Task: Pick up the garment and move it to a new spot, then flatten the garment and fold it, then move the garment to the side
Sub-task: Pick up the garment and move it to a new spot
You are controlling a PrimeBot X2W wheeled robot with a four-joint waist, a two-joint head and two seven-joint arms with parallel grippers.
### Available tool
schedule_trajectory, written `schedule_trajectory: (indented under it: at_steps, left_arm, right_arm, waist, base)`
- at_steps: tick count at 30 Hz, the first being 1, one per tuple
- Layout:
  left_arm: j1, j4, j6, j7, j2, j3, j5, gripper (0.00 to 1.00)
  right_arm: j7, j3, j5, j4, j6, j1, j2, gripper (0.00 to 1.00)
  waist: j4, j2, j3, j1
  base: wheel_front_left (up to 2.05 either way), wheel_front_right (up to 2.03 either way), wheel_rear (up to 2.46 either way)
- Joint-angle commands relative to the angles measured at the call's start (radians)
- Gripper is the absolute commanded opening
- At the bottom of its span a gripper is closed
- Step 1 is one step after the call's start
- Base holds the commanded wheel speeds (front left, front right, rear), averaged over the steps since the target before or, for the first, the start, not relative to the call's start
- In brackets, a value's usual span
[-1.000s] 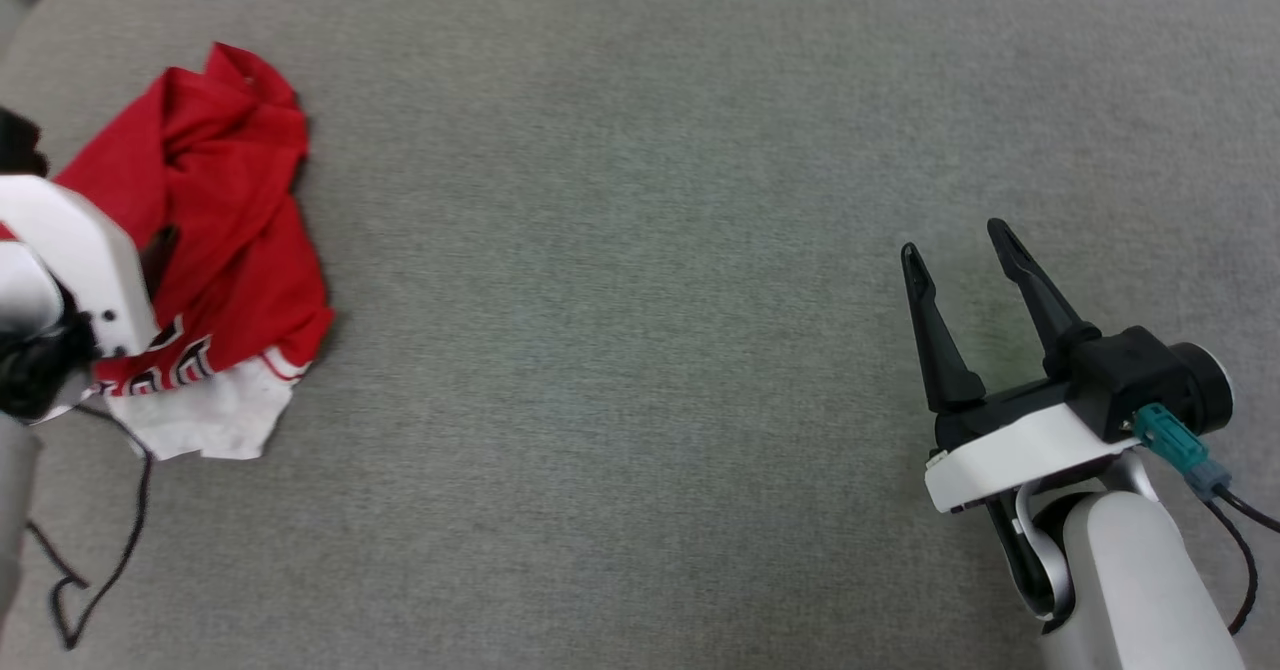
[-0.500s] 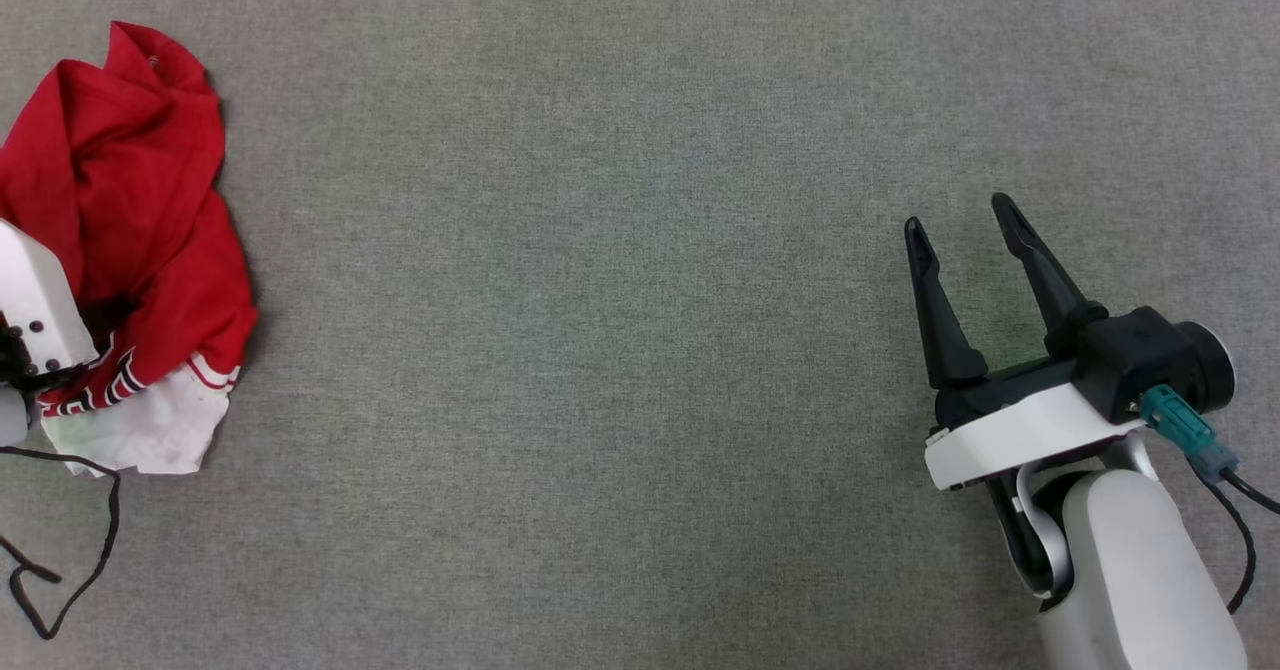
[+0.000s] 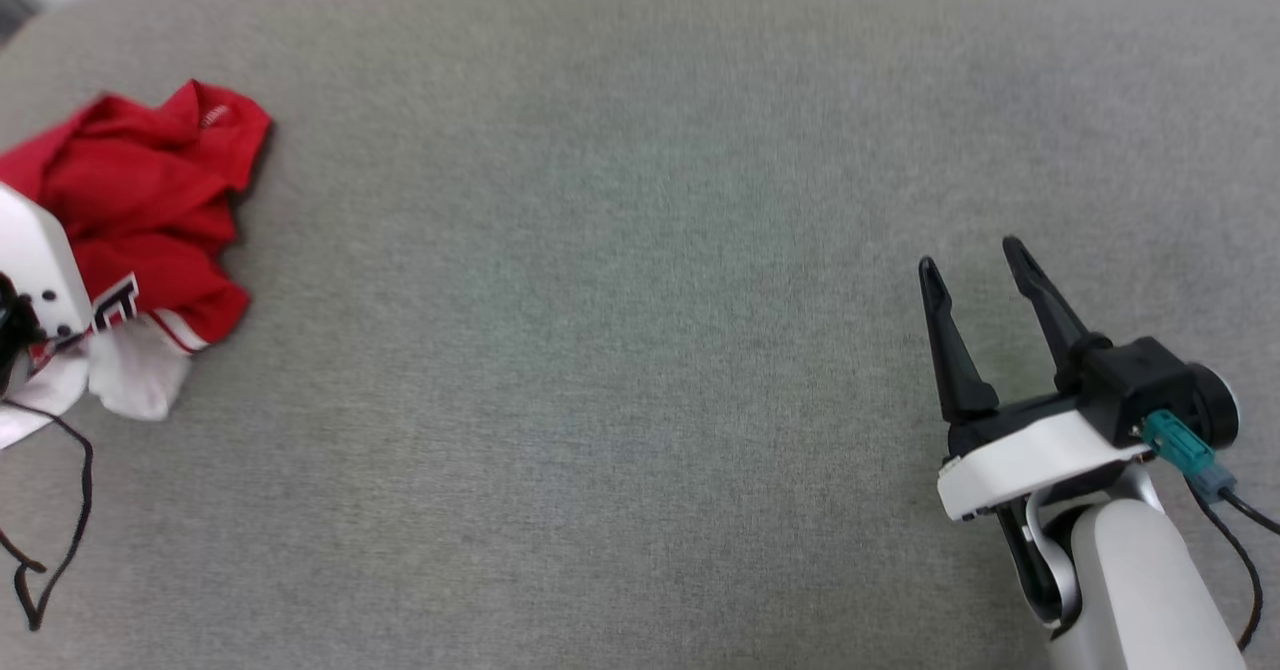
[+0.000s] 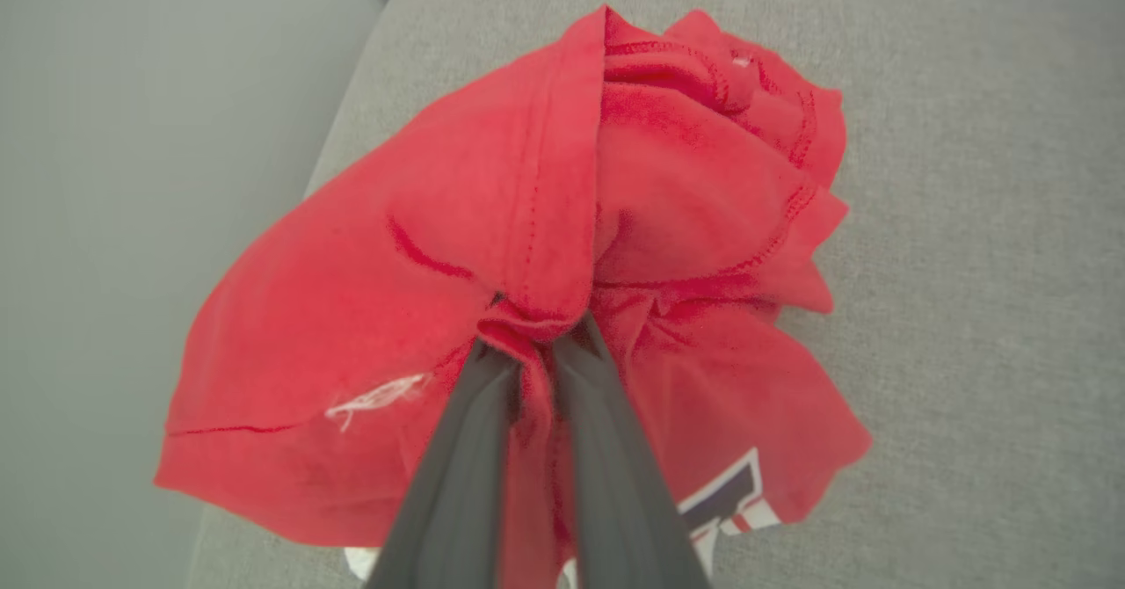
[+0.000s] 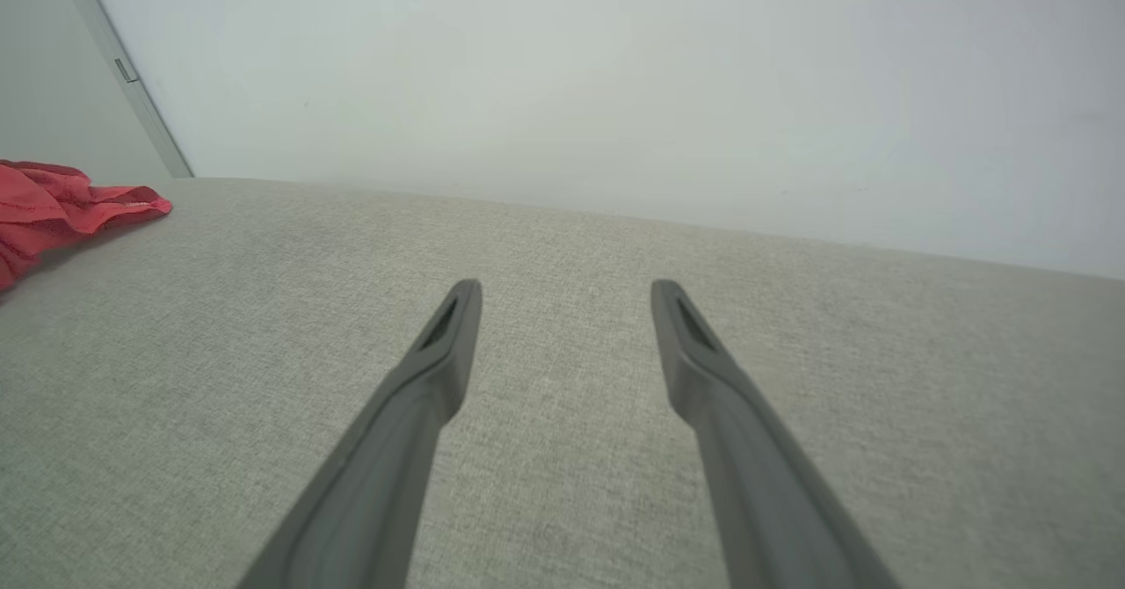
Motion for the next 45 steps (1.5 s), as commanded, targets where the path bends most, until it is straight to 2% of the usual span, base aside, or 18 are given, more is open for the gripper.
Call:
schedule_trajectory:
  at_steps: [1, 10, 15, 18, 26, 35, 40, 45]
  left_arm:
    - [-0.023, -0.008, 0.021, -0.068, -0.004, -0.007, 0.026, 0.0]
    - [-0.05, -0.033, 0.075, -0.344, -0.049, -0.018, 0.09, 0.0]
    - [-0.035, -0.054, 0.087, -0.46, -0.107, -0.024, 0.092, 0.0]
    - [-0.019, -0.076, 0.084, -0.497, -0.164, -0.03, 0.077, 0.0]
    - [0.057, -0.166, 0.043, -0.49, -0.304, -0.082, 0.042, 0.0]
    - [0.168, -0.281, -0.012, -0.427, -0.453, -0.192, 0.016, 0.0]
    - [0.27, -0.315, -0.029, -0.402, -0.505, -0.276, 0.025, 0.0]
    - [0.383, -0.319, -0.04, -0.373, -0.518, -0.355, 0.038, 0.0]
  right_arm:
    - [-0.004, -0.008, 0.005, 0.002, 0.0, 0.021, 0.001, 1.0]
    - [0.009, -0.037, 0.01, -0.013, 0.0, 0.089, 0.001, 1.0]
    - [0.026, -0.057, 0.021, -0.028, 0.0, 0.134, 0.001, 1.0]
    - [0.036, -0.071, 0.027, -0.043, 0.0, 0.161, 0.001, 1.0]
    - [0.061, -0.09, 0.041, -0.085, 0.0, 0.21, 0.001, 1.0]
    - [0.07, -0.094, 0.076, -0.114, 0.0, 0.22, 0.001, 1.0]
    - [0.063, -0.081, 0.094, -0.109, 0.0, 0.211, 0.001, 1.0]
    - [0.047, -0.074, 0.11, -0.093, 0.0, 0.194, 0.001, 1.0]
  waist:
    - [0.015, 0.0, -0.06, -0.0001]
    - [0.023, 0.0, -0.194, -0.0001]
    - [0.012, 0.0, -0.263, -0.0001]
    - [-0.001, 0.0, -0.291, -0.0001]
    - [-0.074, 0.0, -0.332, -0.0001]
    - [-0.17, 0.0, -0.293, -0.0001]
    - [-0.207, 0.0, -0.25, -0.0001]
    - [-0.217, 0.0, -0.214, -0.0001]
  base:
    - [0.0, 0.0, 0.0]
    - [0.0, 0.0, 0.0]
    - [0.0, 0.0, 0.0]
    - [0.0, 0.0, 0.0]
    - [0.0, 0.0, 0.0]
    - [0.0, 0.0, 0.0]
    - [0.0, 0.0, 0.0]
    - [0.0, 0.0, 0.0]
